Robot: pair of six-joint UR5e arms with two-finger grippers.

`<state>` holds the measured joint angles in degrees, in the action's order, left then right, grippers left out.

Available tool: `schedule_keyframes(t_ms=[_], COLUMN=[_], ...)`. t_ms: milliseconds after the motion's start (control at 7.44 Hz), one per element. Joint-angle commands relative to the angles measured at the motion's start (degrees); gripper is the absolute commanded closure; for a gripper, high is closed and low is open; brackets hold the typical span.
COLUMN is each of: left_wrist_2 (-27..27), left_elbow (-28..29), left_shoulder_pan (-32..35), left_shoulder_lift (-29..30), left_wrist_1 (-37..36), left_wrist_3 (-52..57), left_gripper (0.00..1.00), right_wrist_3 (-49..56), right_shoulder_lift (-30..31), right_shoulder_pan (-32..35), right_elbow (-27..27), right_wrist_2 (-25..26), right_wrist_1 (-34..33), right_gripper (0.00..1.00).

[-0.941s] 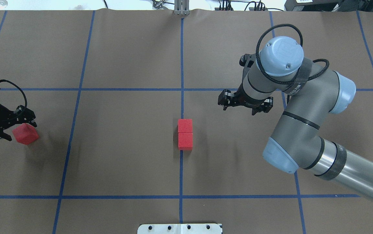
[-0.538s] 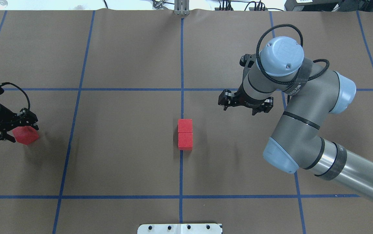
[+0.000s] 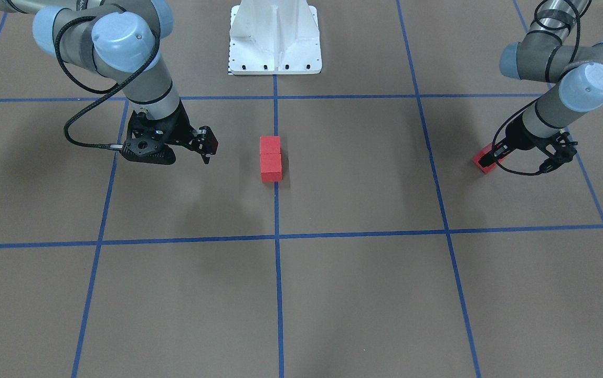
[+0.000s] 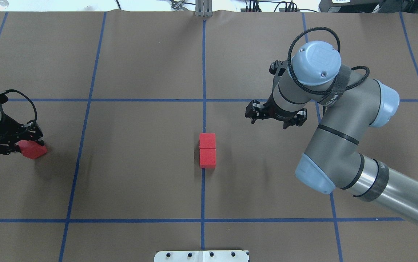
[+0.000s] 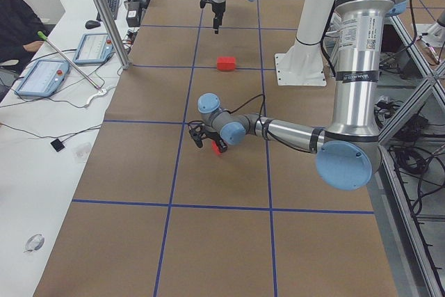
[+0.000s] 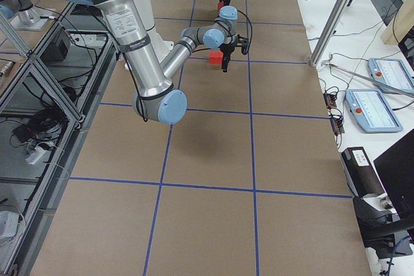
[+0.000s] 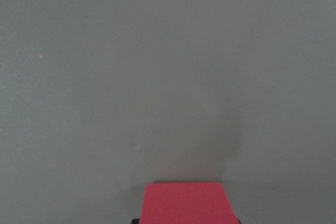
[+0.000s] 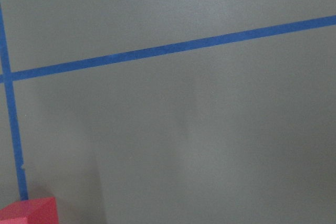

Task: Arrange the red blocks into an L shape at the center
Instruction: 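Carry the red cube with the left gripper toward the center pair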

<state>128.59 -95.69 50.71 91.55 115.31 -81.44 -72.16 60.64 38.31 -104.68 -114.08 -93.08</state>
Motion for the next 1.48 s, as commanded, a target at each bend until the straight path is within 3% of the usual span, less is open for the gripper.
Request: schedule_keyframes(t_ms=[0,134,269,538,672,941,1345], left_wrist_2=[0.2,0.3,0.2,-1.4,-3.7,-5.7,-8.6], left_elbow=[-4.6,-7.5,-7.4,-5.7,-2.3,10.5,13.2], left_shoulder_pan=[-0.1,-1.1,-4.1,-9.7,-11.2,-13.8,-14.9], left_shoulder_lift=[9.4,16.9,24.0,31.0,35.0,46.2,45.1], left_wrist_1=[-12.6,-22.1,-27.3,-27.2,-27.1,-27.0,-20.3], left_wrist_3=[-2.2,-5.5,-17.0,-34.5,-41.7,-51.2,-57.7], left_gripper=[1.00,1.00,1.00,1.00,1.00,1.00,1.00], right_wrist_3=[0.1,0.2,0.5,5.1,5.8,6.4,7.5], right_shoulder_lift=[1.1,1.6,2.8,5.6,6.9,9.1,13.3], right_shoulder_pan=[1.8,3.0,3.7,5.5,6.7,8.2,9.7], right_elbow=[-0.3,-0.2,-0.2,-0.1,0.0,0.1,0.4], right_wrist_2=[-0.3,-0.6,-0.7,-0.5,-0.5,-0.4,-0.6], right_wrist_1=[0.0,0.0,0.0,0.3,0.6,0.6,4.5], right_gripper=[0.00,0.00,0.00,0.00,0.00,0.00,0.00])
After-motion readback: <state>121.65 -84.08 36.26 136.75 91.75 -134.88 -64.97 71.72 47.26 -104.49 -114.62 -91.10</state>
